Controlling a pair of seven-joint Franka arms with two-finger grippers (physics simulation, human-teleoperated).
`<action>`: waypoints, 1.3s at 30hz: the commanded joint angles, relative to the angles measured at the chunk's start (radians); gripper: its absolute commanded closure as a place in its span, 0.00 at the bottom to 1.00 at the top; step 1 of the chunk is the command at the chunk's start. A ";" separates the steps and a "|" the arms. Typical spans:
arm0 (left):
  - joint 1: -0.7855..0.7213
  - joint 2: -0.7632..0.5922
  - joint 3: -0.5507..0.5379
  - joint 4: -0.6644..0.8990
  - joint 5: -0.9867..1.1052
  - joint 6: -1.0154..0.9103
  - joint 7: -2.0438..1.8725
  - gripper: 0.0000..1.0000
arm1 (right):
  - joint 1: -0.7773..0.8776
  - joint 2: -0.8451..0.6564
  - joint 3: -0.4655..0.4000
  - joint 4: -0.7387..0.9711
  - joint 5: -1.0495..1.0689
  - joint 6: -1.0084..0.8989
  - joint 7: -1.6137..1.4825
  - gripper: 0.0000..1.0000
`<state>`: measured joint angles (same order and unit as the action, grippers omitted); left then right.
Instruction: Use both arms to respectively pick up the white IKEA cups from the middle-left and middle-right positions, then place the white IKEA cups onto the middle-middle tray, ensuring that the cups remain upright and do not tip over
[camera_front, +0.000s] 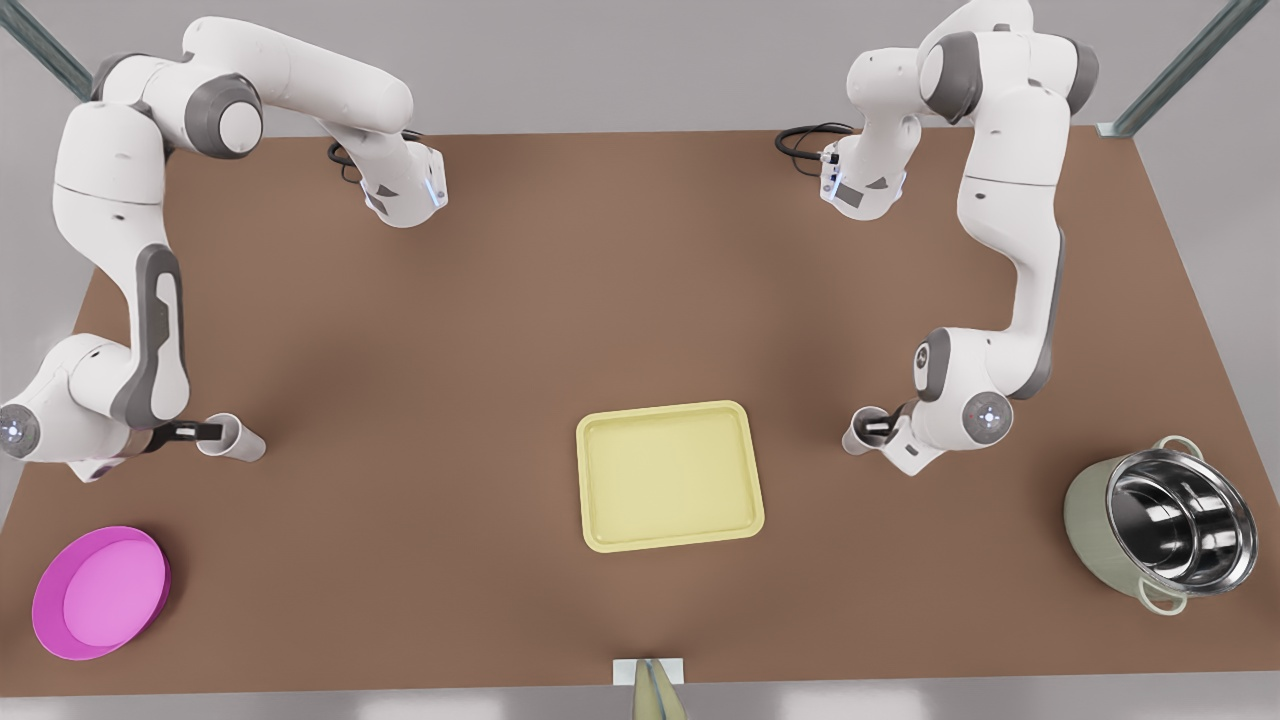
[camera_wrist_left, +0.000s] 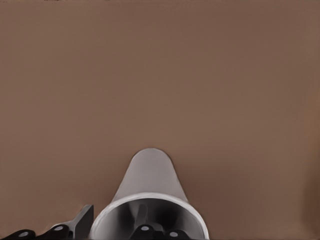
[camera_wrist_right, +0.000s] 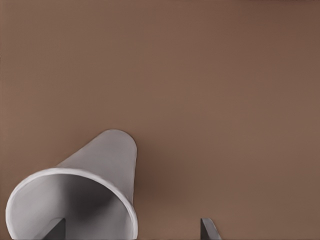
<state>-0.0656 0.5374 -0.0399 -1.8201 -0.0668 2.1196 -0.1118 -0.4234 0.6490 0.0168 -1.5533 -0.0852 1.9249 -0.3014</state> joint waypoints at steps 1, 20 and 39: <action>0.000 0.004 0.000 0.002 -0.065 0.030 -0.009 0.70 | 0.000 0.011 0.000 -0.005 0.028 0.037 -0.171 0.00; -0.333 0.260 -0.078 0.555 -0.062 -0.110 -0.930 0.79 | 0.063 -0.008 0.137 0.048 0.173 -0.104 -0.291 0.79; -0.249 0.306 -0.149 0.548 -0.056 -0.073 -0.927 0.00 | 0.914 0.127 0.176 0.223 0.255 0.325 0.923 0.79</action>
<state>-0.3262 0.8489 -0.1778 -1.2721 -0.1367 2.0607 -0.8229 0.4766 0.7664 0.1932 -1.3369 0.1776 2.0995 -0.0380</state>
